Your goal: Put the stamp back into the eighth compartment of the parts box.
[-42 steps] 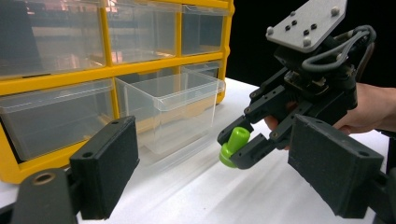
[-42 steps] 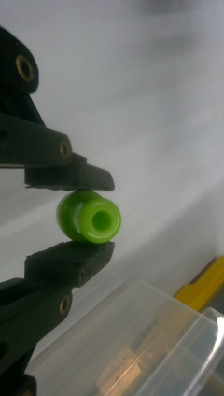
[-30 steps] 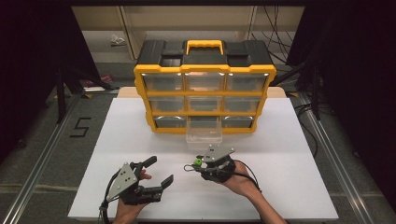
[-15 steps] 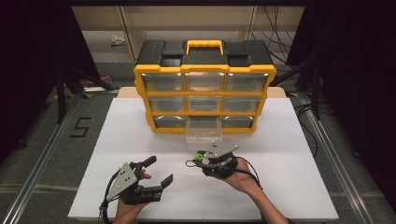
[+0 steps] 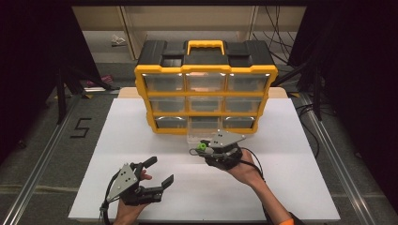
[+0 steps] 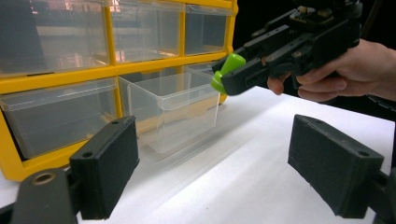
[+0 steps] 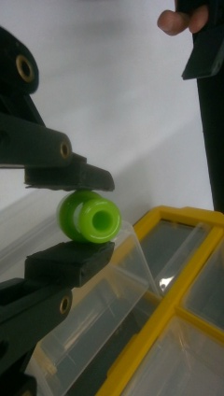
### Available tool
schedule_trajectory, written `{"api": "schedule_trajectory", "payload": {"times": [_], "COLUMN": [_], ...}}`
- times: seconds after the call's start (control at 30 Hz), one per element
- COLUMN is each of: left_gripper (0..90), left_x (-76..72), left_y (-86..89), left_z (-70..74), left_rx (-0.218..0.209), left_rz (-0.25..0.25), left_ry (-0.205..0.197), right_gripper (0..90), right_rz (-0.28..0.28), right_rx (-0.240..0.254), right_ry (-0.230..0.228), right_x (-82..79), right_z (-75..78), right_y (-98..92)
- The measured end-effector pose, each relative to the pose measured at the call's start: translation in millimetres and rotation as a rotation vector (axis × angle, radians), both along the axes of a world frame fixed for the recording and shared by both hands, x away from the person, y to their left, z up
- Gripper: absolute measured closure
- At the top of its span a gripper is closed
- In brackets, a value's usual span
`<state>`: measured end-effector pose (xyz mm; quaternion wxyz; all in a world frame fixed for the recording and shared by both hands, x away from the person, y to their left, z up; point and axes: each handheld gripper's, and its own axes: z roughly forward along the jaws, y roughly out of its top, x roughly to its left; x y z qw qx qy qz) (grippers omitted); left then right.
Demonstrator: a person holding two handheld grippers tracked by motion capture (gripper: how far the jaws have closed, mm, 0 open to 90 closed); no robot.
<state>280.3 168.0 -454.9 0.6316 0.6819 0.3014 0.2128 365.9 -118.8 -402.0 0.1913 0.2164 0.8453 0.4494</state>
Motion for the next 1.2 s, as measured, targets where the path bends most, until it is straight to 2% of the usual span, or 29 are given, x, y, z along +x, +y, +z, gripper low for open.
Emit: {"api": "schedule_trajectory", "payload": {"times": [0.47,1.2], "left_gripper": [15.5,15.5], "left_x": [-0.1,-0.1], "left_y": [0.0,-0.5], "left_z": [0.3,0.4], "left_rx": [-0.001,0.0], "left_rz": [-0.003,-0.004], "left_ry": [-0.002,-0.003], "right_gripper": [64.8,64.7], "right_rz": [-0.04,-0.095], "right_rx": [0.013,0.035], "right_ry": [-0.019,-0.003], "right_x": [15.8,36.7], "right_z": [14.3,14.4], "right_y": [-2.4,-5.6]}}
